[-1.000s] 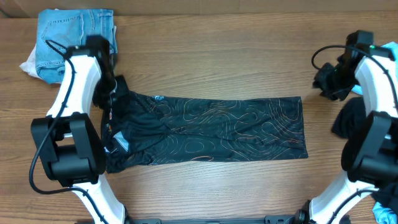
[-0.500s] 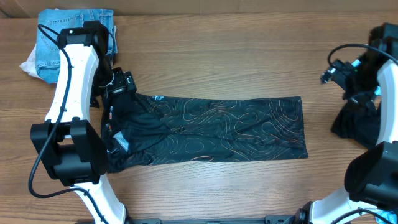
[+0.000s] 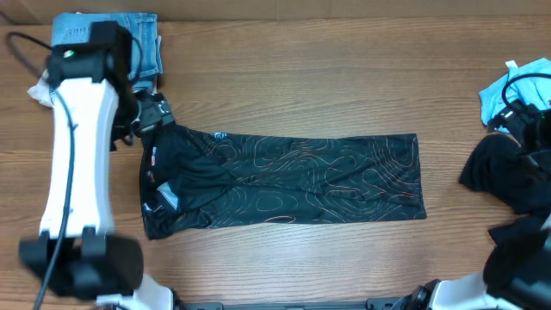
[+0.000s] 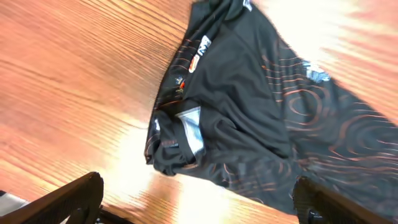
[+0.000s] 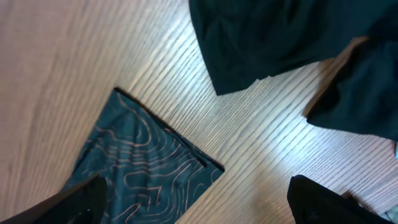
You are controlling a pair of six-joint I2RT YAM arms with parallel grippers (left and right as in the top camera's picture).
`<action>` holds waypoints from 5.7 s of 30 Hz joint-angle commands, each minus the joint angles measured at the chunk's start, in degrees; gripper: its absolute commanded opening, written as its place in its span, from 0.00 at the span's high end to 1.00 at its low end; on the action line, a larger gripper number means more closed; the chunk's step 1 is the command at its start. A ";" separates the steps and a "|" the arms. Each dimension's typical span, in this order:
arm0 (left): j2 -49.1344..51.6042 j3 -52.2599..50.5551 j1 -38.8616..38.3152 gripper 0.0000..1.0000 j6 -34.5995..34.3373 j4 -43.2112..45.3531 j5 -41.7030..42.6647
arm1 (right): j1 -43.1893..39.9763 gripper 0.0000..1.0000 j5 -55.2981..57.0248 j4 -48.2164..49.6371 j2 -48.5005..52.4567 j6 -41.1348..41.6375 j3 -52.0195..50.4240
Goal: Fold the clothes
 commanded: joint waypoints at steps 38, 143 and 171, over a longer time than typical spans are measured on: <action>-13.29 -29.57 -10.25 0.00 -3.67 15.15 2.64 | 3.32 0.00 -15.52 45.09 -9.70 -10.60 -48.28; -13.29 -29.59 -10.25 0.00 -2.03 16.90 2.67 | 33.62 0.96 3.82 20.87 -2.62 -1.79 -29.79; -13.29 -29.59 -10.25 0.00 -2.01 16.52 2.67 | 49.07 0.45 4.76 22.53 -2.60 3.63 -28.94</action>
